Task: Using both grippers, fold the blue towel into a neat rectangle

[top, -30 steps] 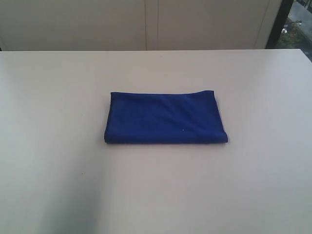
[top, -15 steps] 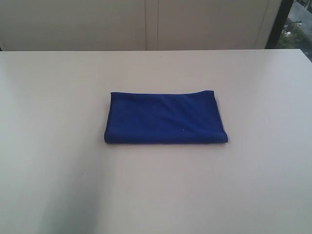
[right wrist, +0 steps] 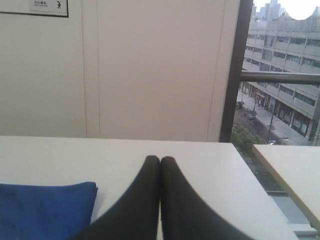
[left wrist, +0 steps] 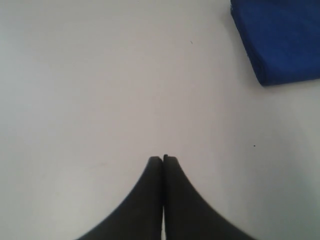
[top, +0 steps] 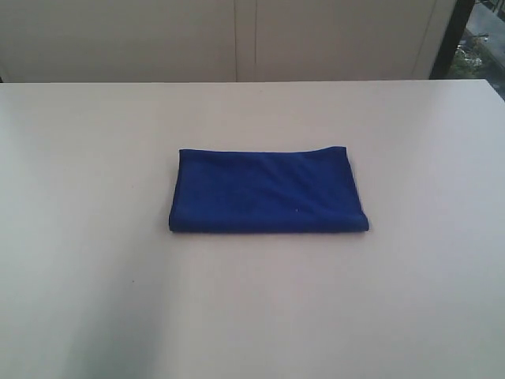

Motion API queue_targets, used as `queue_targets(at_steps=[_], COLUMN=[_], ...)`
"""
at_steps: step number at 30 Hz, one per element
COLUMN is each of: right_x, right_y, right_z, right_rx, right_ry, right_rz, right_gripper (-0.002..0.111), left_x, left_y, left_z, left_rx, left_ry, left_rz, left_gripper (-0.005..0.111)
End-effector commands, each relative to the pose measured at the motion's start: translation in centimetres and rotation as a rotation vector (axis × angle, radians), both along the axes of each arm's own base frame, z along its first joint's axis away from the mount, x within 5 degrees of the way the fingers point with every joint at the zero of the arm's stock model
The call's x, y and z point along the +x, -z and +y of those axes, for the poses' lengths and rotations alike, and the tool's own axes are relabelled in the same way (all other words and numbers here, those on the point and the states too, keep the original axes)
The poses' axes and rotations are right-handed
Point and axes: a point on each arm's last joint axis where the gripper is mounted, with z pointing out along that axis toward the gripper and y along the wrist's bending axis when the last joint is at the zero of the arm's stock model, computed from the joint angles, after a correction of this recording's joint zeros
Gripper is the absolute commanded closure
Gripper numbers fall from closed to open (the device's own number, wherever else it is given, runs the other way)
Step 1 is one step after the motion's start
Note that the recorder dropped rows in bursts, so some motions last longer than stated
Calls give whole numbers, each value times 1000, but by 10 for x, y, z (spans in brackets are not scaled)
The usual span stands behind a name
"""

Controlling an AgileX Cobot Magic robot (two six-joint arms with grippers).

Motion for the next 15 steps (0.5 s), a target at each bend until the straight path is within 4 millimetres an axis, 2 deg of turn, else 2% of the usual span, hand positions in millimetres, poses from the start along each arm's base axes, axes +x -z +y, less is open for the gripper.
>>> queue_targets(at_steps=[1,9,15], right_x=[5,10,12], right_y=[23,50,63], right_z=[-1,-2,-2], right_rx=[-3,-20,3], right_ry=[15,18,20], right_rz=[52,139,178], right_gripper=[108,108,108], left_x=[-2,-2,-2], left_y=[1,1,1], left_z=[0,0,0], left_rx=[-4,-4,-4], left_ry=[-2,-2,-2], left_rz=[6,6,6], left_gripper=[107,107,107])
